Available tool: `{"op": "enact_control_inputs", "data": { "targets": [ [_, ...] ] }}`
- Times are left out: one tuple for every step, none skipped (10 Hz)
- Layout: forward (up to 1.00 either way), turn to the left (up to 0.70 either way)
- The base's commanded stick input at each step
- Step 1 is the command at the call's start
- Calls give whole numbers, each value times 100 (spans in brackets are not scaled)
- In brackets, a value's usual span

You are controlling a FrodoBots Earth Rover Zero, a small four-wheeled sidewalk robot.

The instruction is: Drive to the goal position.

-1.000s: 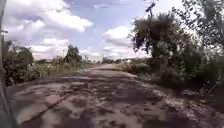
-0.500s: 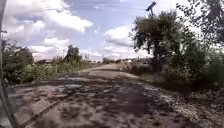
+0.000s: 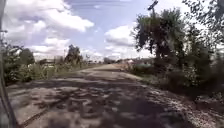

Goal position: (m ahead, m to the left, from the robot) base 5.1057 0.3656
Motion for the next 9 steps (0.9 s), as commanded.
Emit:
{"op": "enact_control_inputs", "data": {
  "targets": [
    [70,0],
    [70,0],
    [70,0],
    [70,0],
    [70,0],
    [70,0],
    [70,0],
    [70,0],
    [70,0]
  ]
}}
